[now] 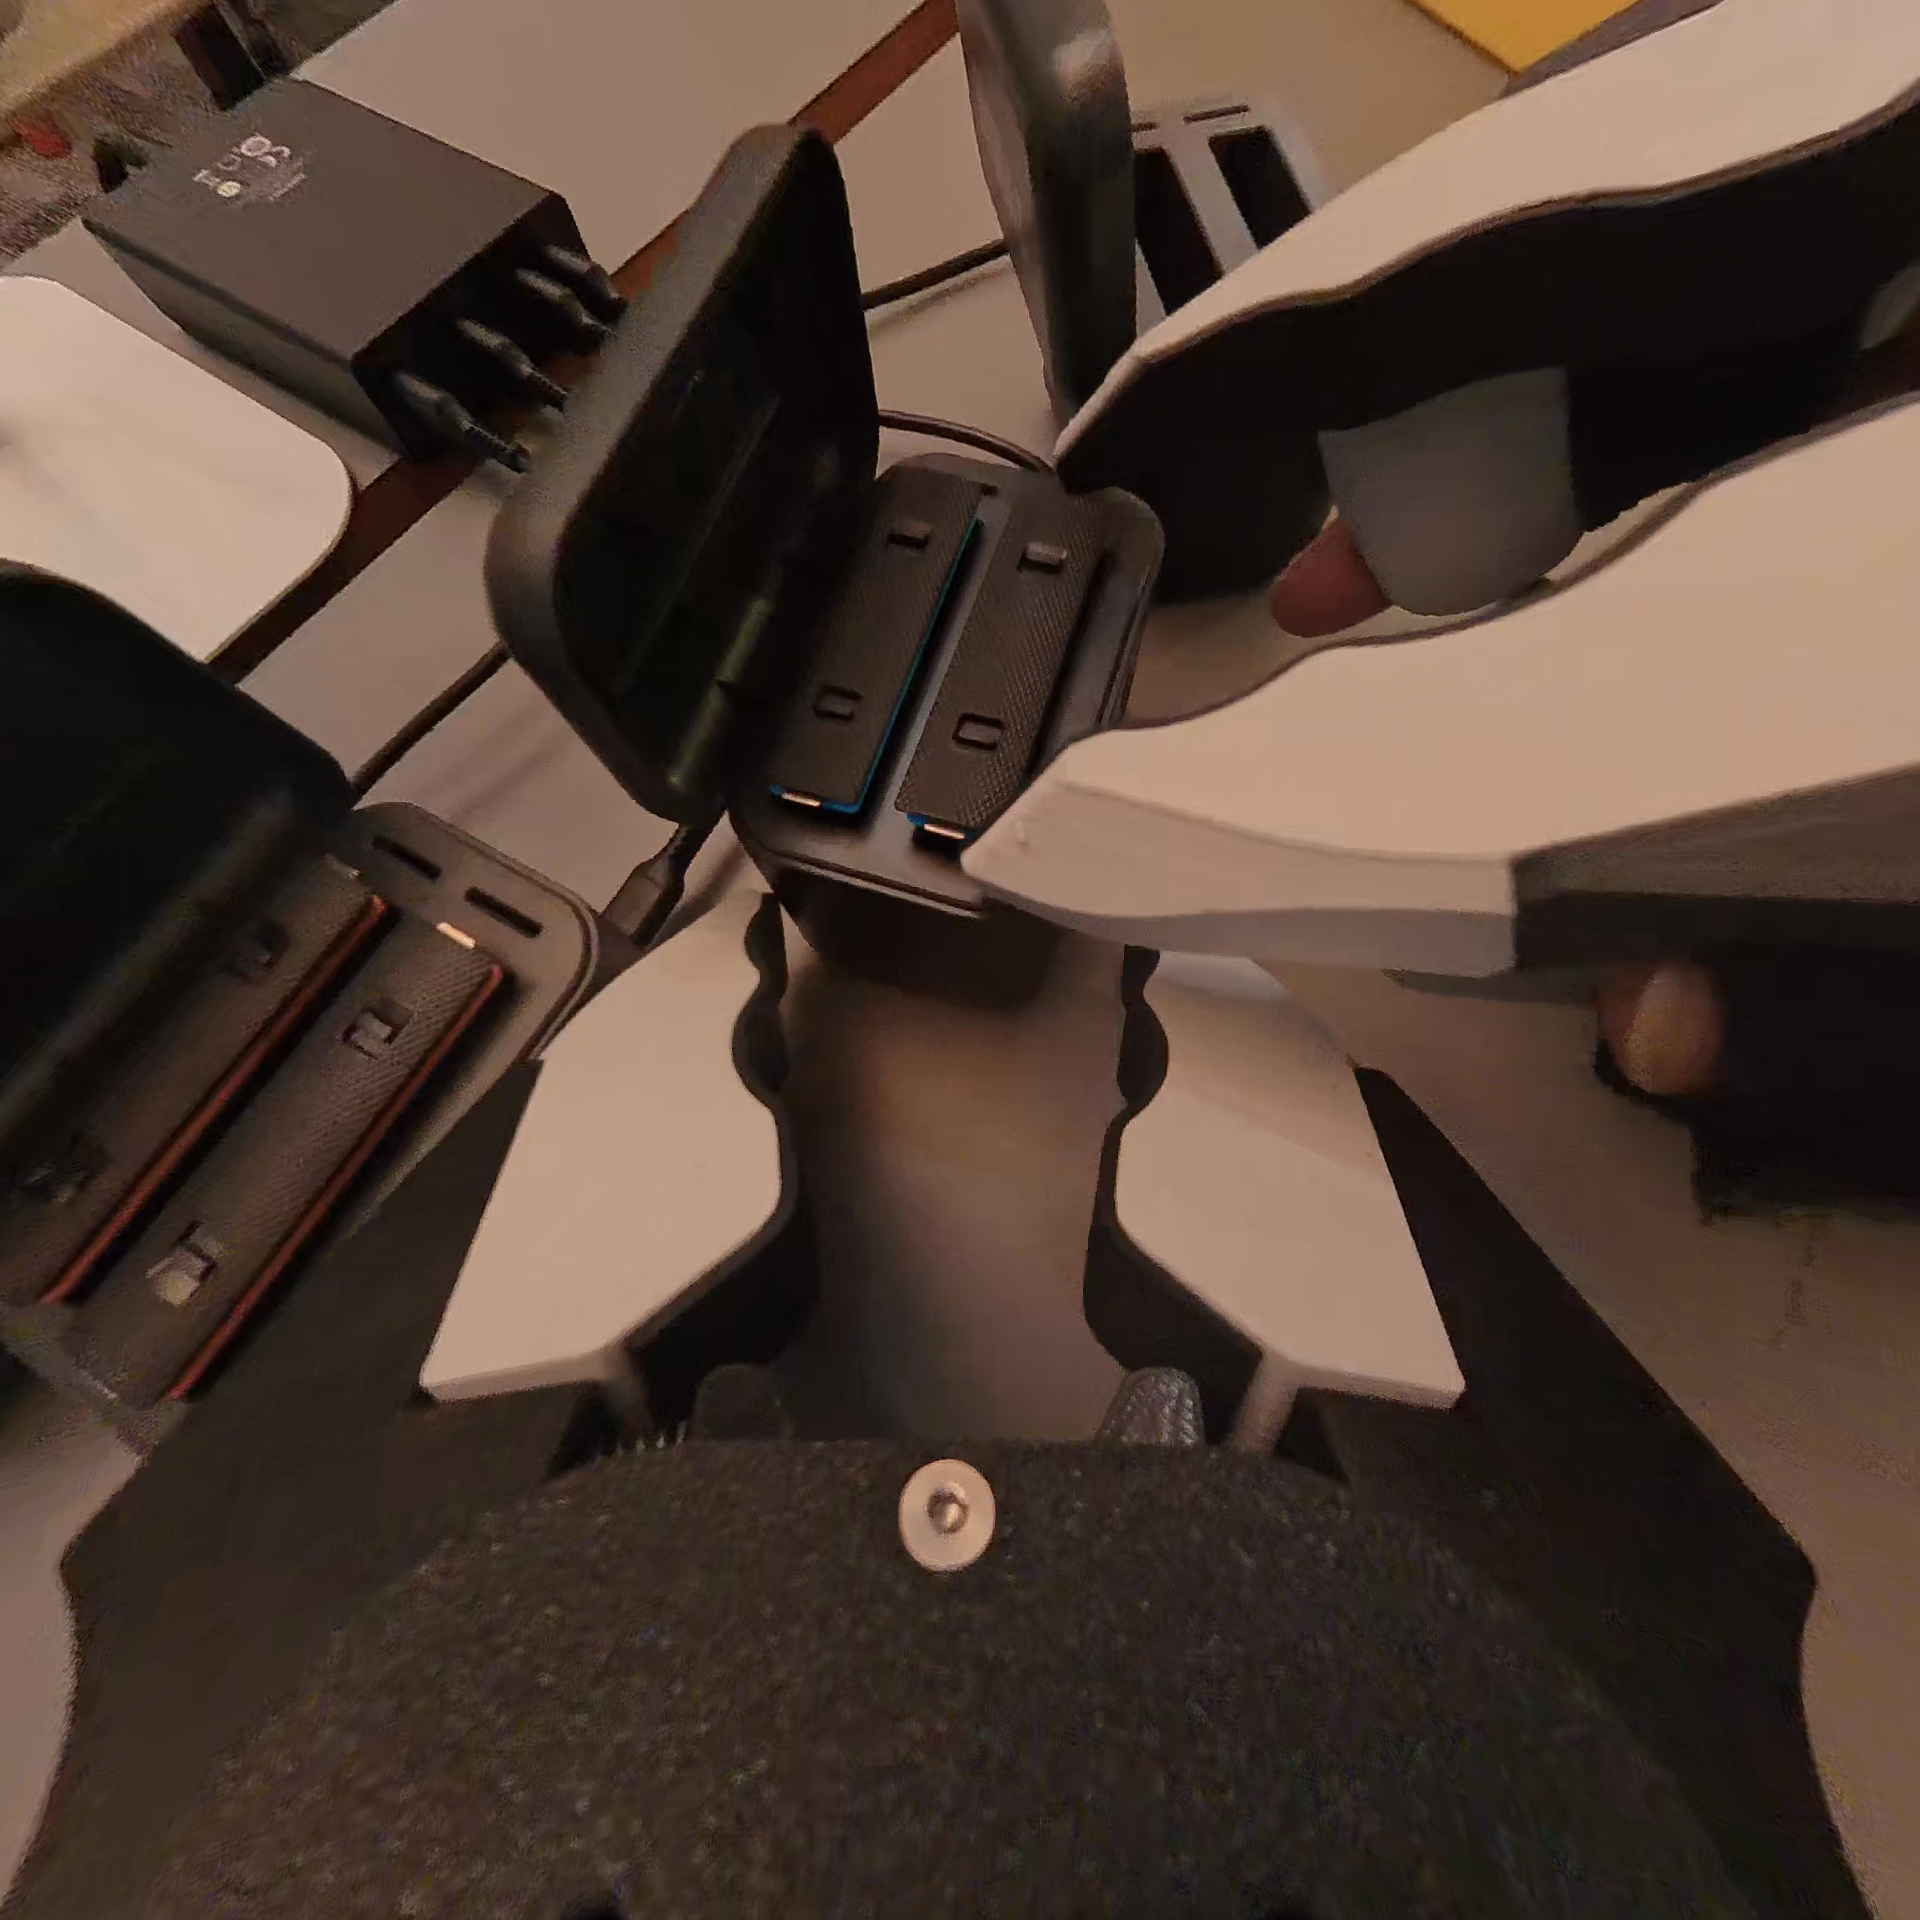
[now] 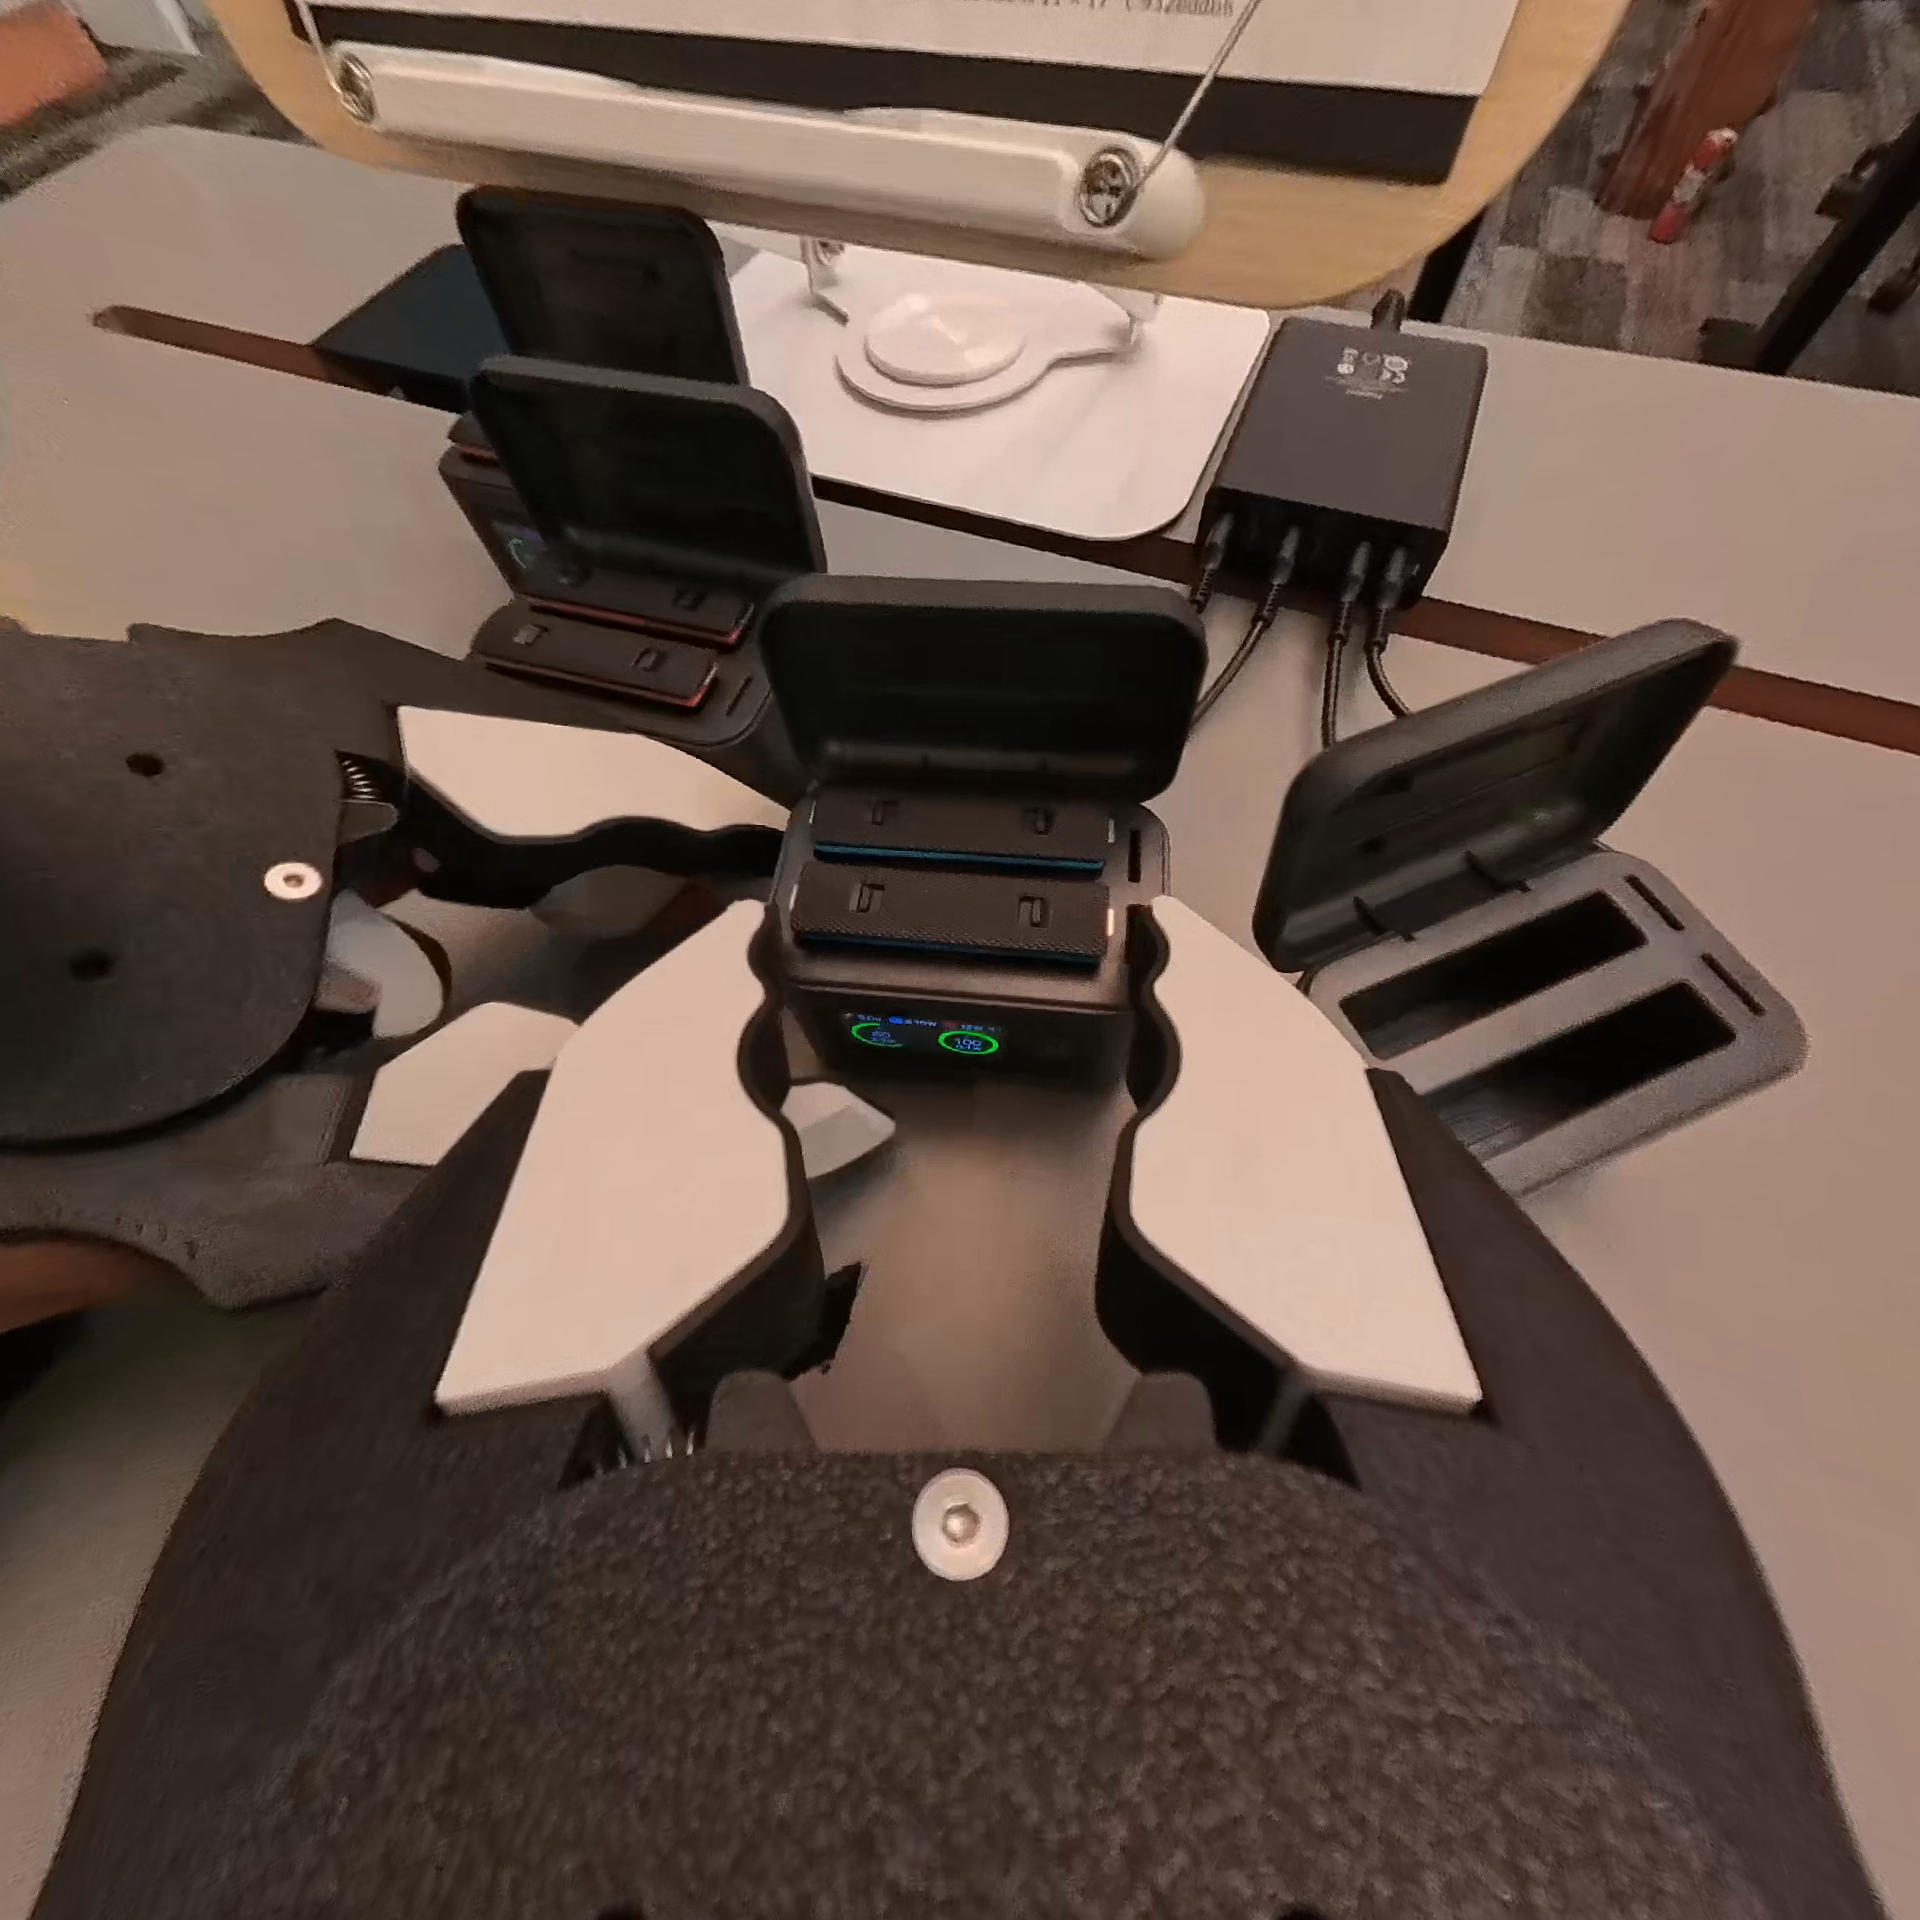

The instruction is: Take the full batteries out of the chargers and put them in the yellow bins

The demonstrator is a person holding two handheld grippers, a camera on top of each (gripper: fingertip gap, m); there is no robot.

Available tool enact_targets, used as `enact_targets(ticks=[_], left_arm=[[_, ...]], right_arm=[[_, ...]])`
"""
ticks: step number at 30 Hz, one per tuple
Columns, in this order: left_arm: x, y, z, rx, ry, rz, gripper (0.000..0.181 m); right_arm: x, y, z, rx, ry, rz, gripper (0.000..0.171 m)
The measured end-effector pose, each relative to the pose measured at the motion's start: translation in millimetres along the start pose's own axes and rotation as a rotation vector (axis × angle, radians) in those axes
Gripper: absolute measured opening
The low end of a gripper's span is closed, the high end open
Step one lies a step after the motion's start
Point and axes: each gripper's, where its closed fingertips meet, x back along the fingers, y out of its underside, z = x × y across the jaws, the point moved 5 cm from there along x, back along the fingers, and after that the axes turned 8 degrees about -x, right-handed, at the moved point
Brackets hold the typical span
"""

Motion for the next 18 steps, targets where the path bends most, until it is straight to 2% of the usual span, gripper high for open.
enact_targets(ticks=[4,18], left_arm=[[1.4,1.3,-3.4,-0.018,-0.011,0.003,0.049],[-2.8,-1.4,-1.9,-0.042,-0.015,0.007,0.054]], right_arm=[[-4.9,-0.2,-0.8,0.0,0.027,-0.008,0.062],[-4.8,3.8,-3.7,0.009,0.094,0.053,0.06]])
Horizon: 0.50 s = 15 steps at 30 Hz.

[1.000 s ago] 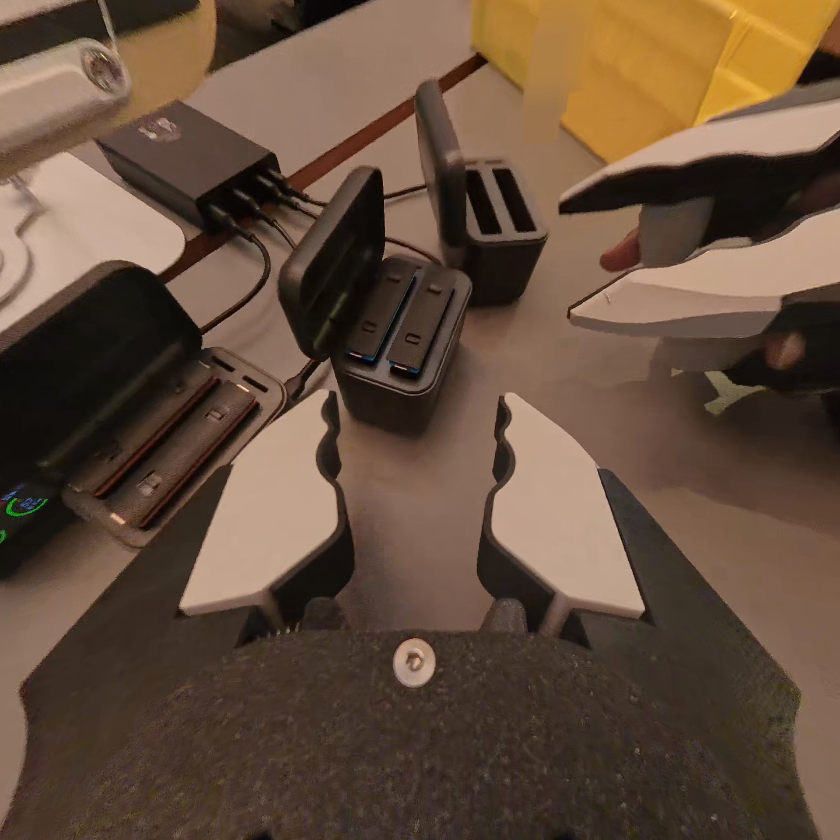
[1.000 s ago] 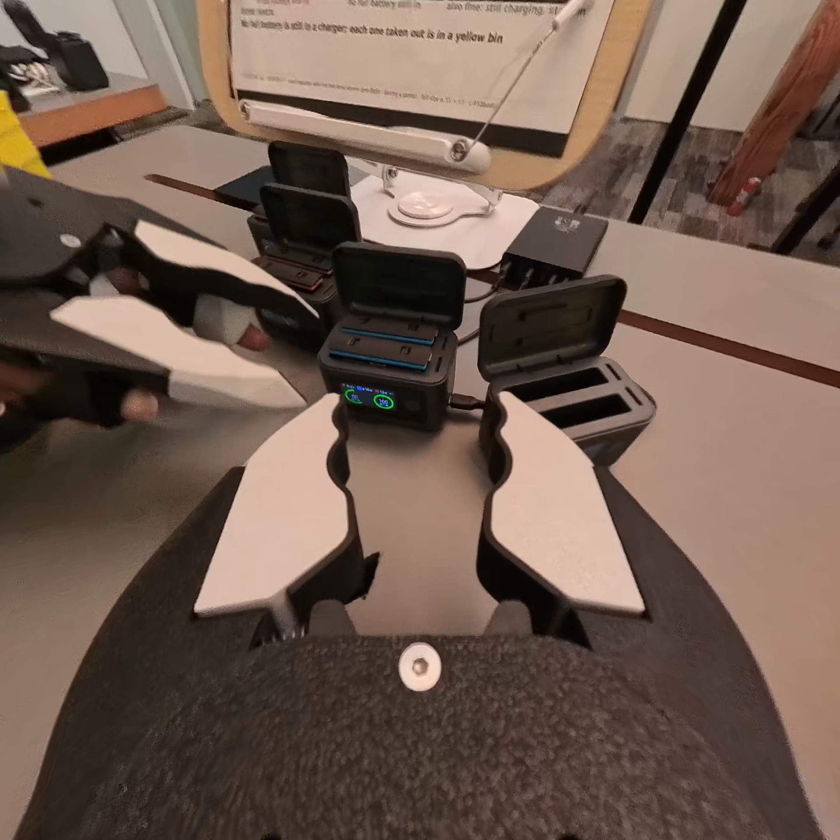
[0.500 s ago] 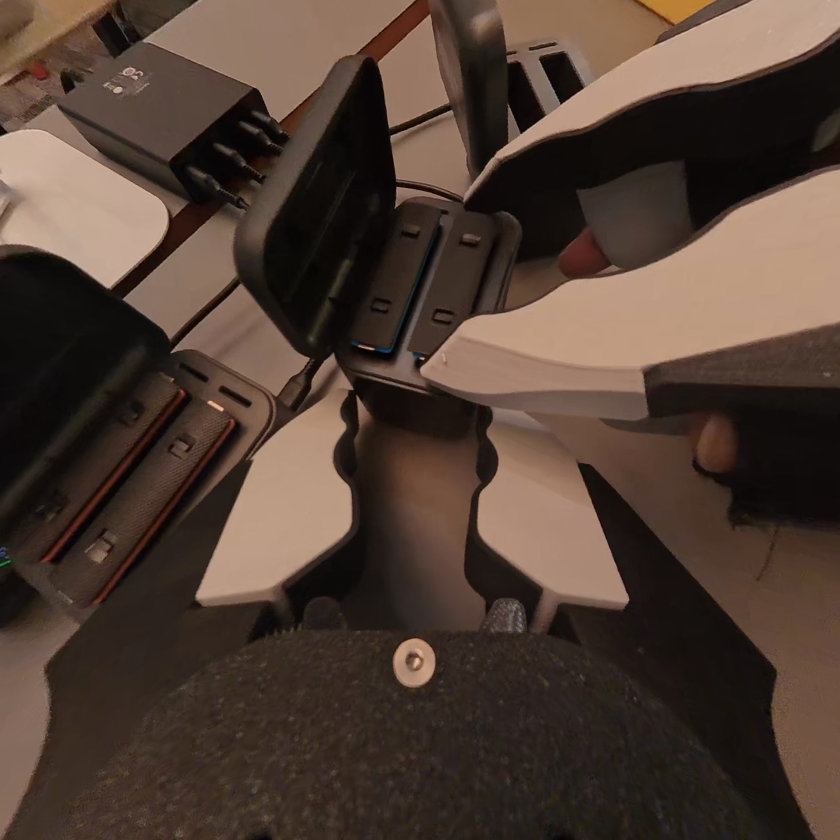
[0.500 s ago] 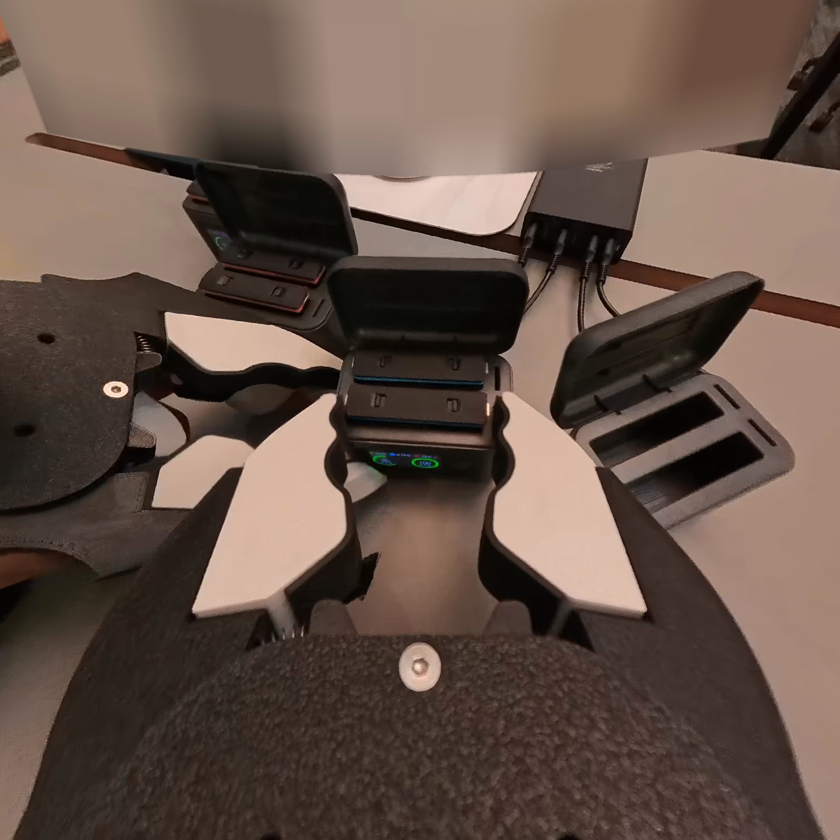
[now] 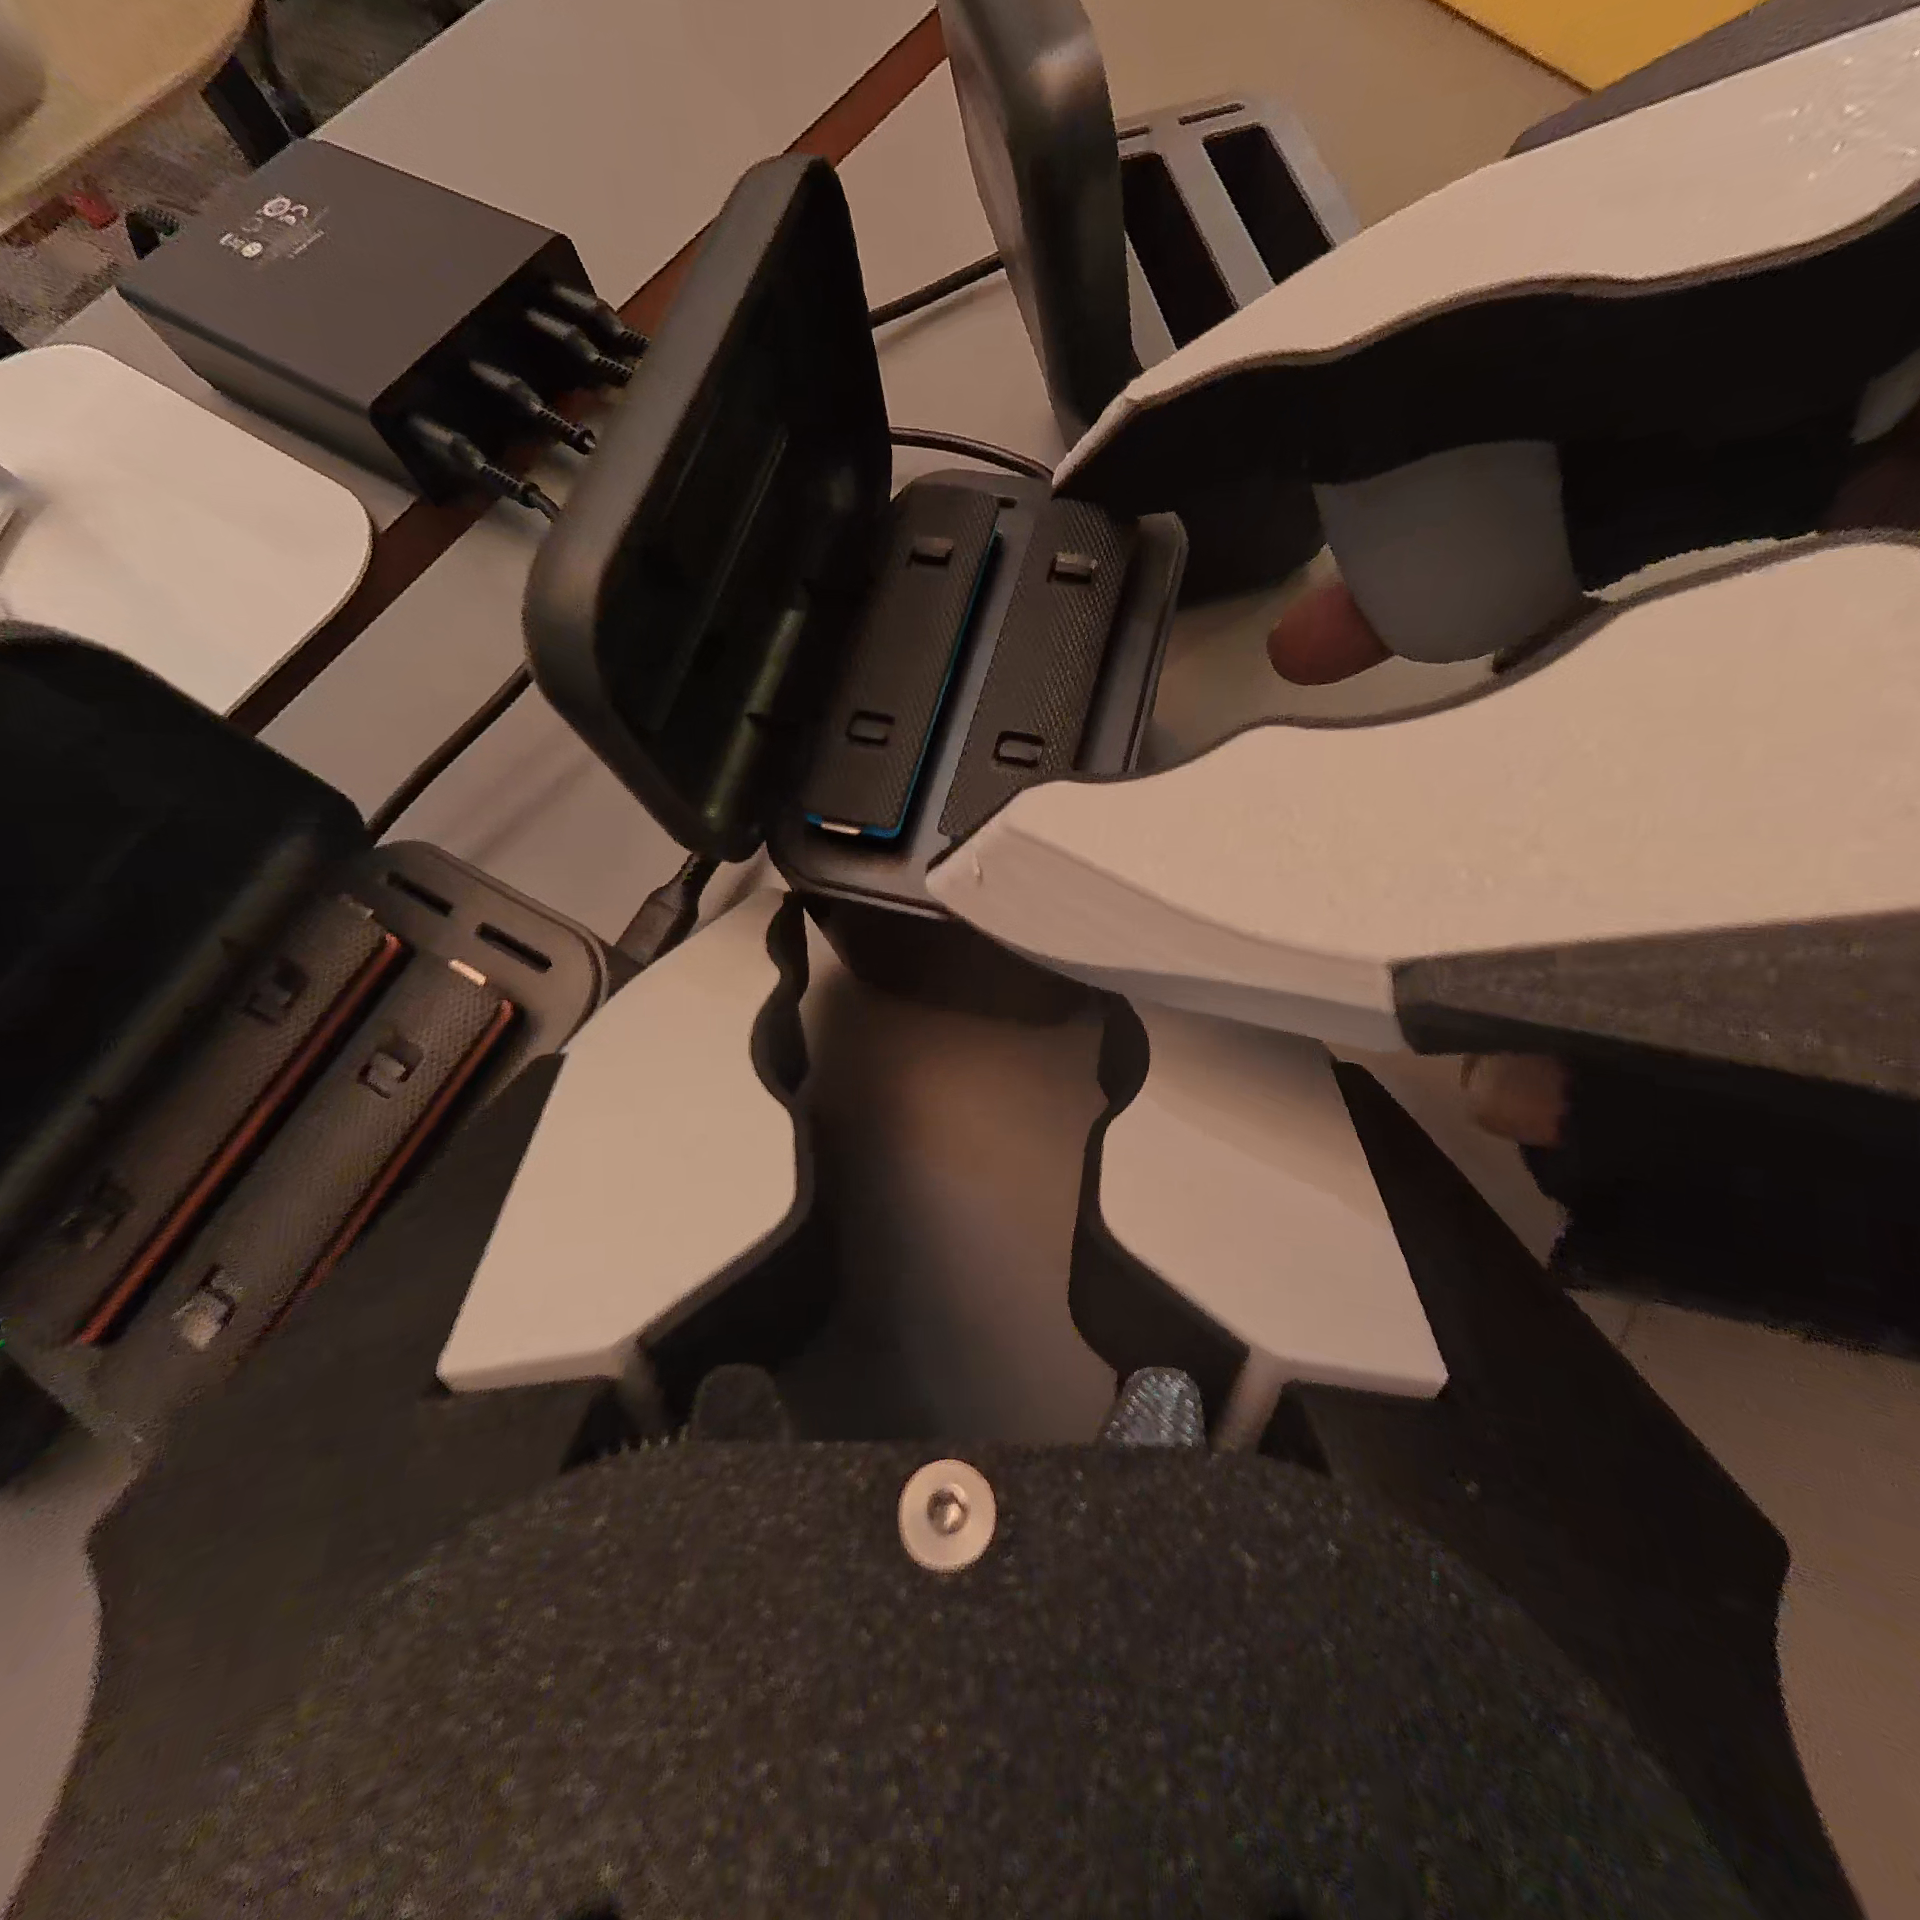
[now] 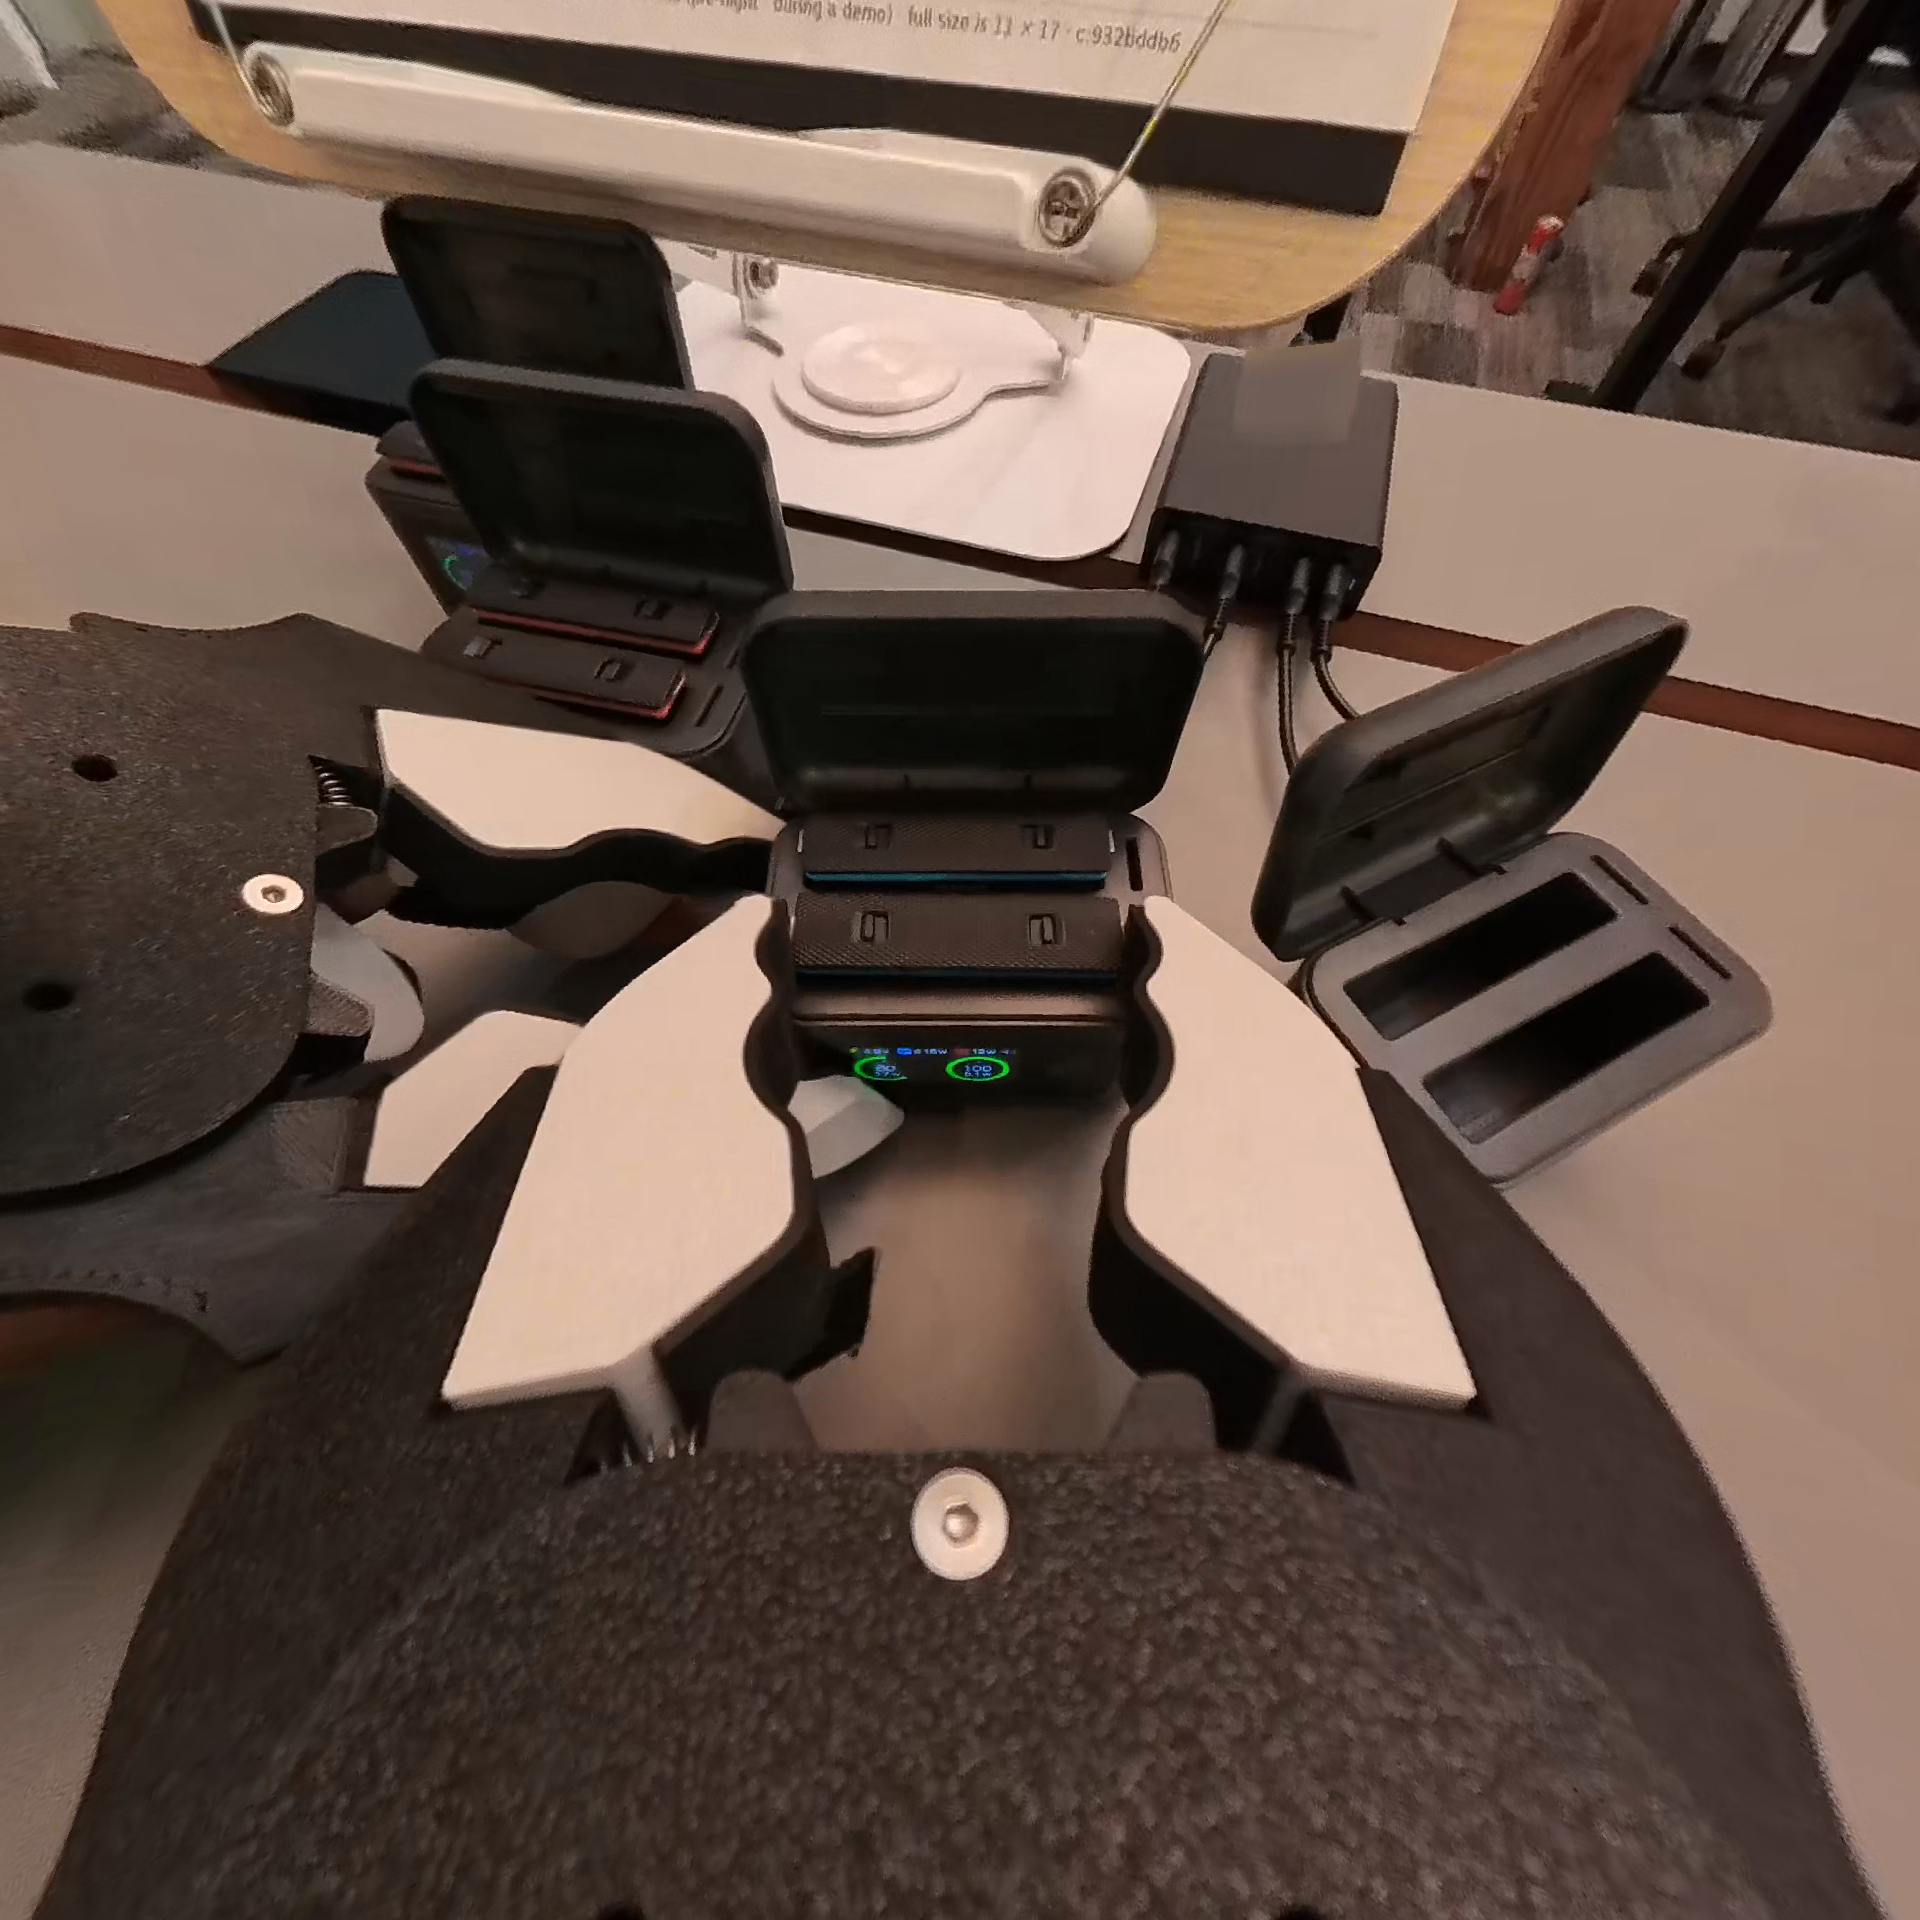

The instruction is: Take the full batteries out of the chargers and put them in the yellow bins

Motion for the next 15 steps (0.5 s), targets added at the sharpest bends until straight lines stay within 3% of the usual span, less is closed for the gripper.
enact_targets(ticks=[15], left_arm=[[-1,0,0,0.008,0.005,0.0,0.054]], right_arm=[[14,-19,3,-0.071,-0.069,0.061,0.059]])
